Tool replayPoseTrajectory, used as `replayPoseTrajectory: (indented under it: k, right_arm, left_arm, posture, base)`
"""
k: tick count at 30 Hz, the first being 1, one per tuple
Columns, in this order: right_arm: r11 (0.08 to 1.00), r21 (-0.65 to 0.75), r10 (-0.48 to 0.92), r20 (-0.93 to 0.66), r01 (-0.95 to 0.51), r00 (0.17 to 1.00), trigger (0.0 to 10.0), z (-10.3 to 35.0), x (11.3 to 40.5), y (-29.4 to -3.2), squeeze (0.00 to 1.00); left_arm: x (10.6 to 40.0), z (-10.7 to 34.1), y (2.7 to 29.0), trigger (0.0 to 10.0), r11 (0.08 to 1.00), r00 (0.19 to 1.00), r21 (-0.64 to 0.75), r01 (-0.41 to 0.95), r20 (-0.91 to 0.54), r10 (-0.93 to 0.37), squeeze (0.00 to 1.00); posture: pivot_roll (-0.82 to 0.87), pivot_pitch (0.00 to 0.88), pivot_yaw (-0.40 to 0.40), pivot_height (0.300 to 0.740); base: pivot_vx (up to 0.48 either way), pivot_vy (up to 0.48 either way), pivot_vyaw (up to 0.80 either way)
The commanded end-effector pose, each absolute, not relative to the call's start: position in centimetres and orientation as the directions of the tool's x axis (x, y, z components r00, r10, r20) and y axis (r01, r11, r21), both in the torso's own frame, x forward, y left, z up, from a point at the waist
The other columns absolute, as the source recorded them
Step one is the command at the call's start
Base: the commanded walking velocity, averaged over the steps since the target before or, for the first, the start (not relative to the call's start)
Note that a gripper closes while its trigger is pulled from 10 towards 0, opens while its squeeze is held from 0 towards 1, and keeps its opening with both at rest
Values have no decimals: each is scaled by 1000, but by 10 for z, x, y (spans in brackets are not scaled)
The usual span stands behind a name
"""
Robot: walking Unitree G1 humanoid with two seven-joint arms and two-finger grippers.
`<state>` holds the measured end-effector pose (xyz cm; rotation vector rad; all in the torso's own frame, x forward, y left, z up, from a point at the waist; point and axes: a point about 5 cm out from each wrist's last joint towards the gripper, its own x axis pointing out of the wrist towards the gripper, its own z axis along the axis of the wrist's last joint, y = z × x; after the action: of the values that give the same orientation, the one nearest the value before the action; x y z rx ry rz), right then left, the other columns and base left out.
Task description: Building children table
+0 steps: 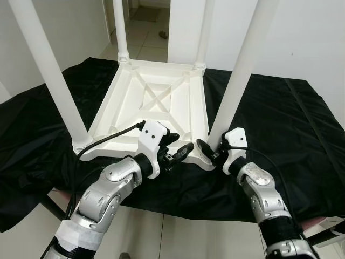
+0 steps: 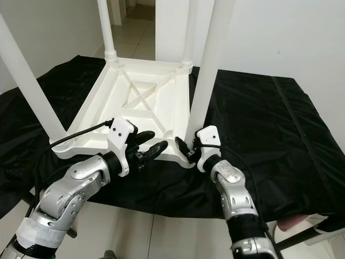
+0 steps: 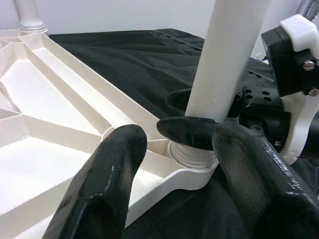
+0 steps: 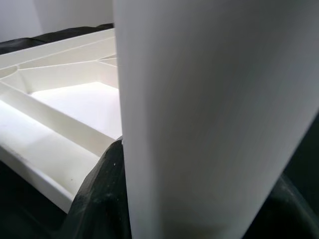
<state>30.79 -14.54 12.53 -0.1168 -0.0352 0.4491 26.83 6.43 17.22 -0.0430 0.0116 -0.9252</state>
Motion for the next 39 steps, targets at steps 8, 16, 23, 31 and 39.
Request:
replayPoseTrajectory:
  k: [8,16,23,31,39]
  right_arm:
    - [1000,-21,6,-44,-7,999,0,112,300,-142,0]
    - [999,-37,22,17,-21,1000,1412,125,298,-120,0]
    - [997,-64,-44,2,44,999,10000,126,299,-124,0]
    - [998,-49,27,46,-25,999,10000,134,302,-134,1000]
    - [972,-90,224,52,-219,973,10000,136,308,-146,0]
  left_arm:
    - [262,172,63,10000,564,565,-44,824,3,-825,0]
    - [262,172,62,10000,572,573,-44,819,10,-820,0]
    - [262,173,63,10000,579,579,-41,815,13,-815,0]
    - [260,171,62,10000,583,584,-43,811,10,-812,0]
    - [260,170,62,10000,581,582,-45,812,9,-813,0]
  posture:
    - [48,0,-23,740]
    - [55,0,-39,740]
    - [60,0,-49,740]
    - [60,0,-62,740]
    - [55,0,-55,740]
  base:
    - [0,0,0]
    - [0,0,0]
    - [0,0,0]
    - [0,0,0]
    - [0,0,0]
